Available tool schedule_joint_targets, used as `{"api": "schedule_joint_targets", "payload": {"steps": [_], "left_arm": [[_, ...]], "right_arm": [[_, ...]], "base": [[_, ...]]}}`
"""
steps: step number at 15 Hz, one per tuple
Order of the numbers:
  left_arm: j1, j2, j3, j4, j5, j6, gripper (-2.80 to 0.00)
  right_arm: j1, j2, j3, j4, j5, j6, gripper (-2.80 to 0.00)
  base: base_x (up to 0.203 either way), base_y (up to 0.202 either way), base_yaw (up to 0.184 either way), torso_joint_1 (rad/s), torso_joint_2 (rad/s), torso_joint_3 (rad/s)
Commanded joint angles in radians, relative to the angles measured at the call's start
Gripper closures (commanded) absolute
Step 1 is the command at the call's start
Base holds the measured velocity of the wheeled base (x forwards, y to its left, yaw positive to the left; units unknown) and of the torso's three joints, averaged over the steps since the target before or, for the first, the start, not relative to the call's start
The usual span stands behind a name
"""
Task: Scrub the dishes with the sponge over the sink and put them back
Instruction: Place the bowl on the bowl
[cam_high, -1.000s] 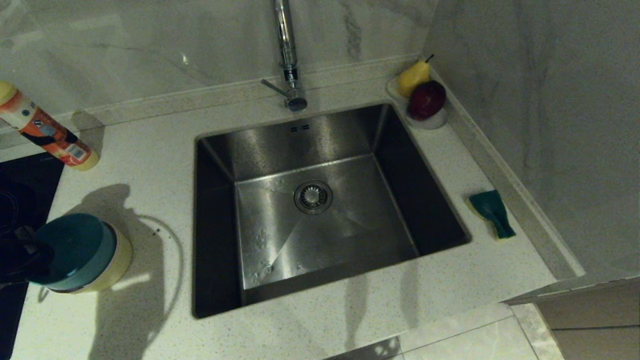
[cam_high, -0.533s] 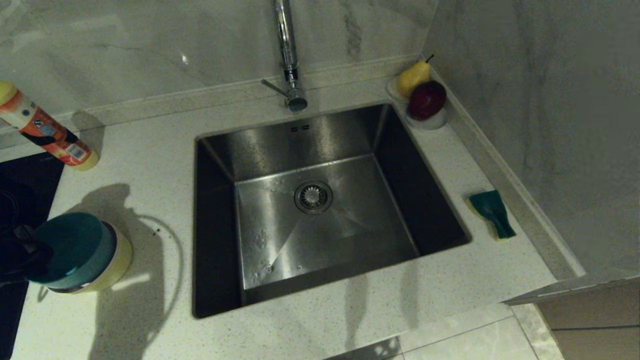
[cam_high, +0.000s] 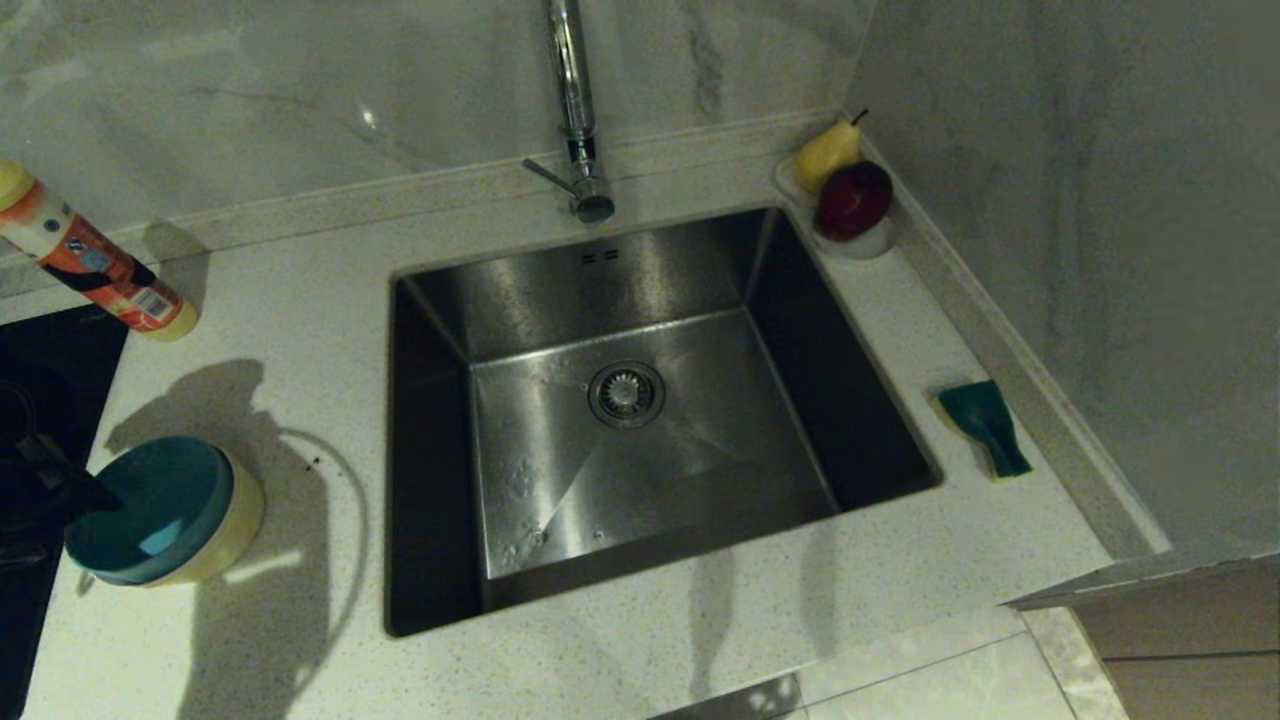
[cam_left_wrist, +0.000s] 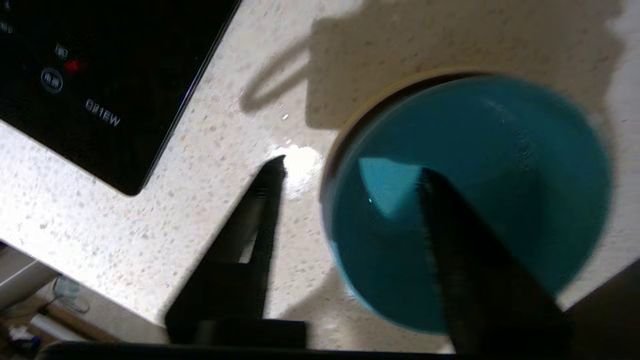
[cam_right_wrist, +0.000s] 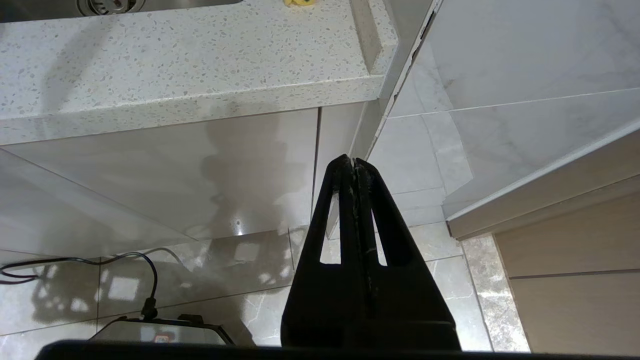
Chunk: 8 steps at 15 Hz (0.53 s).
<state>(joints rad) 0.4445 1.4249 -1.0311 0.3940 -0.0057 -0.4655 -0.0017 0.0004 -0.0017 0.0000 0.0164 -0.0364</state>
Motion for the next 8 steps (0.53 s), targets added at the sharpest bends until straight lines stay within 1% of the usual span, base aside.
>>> {"api": "schedule_joint_targets", "payload": {"steps": [1,3,6,8], "left_arm": [[0.0,-0.023,-0.041,0.008,-0.001,-0.01,-2.8],[0.0,-0.055,-0.104,0.024,-0.003,-0.017,-2.8],[-0.001,-0.067,-0.238,0.09,-0.005,-0.014,-2.8],[-0.002,-0.068,-0.316,0.116,-0.032,0.001,-2.8]], "right_arm": [[0.0,0.001,0.0,0.0,0.0,0.0,0.0],[0.0,0.001,0.0,0.0,0.0,0.0,0.0],[0.0,0.001,0.0,0.0,0.0,0.0,0.0],[0.0,0.001,0.0,0.0,0.0,0.0,0.0]], "base": [[0.0,0.0,0.0,0.0,0.0,0.0],[0.0,0.0,0.0,0.0,0.0,0.0],[0.0,0.0,0.0,0.0,0.0,0.0],[0.0,0.0,0.0,0.0,0.0,0.0]]}}
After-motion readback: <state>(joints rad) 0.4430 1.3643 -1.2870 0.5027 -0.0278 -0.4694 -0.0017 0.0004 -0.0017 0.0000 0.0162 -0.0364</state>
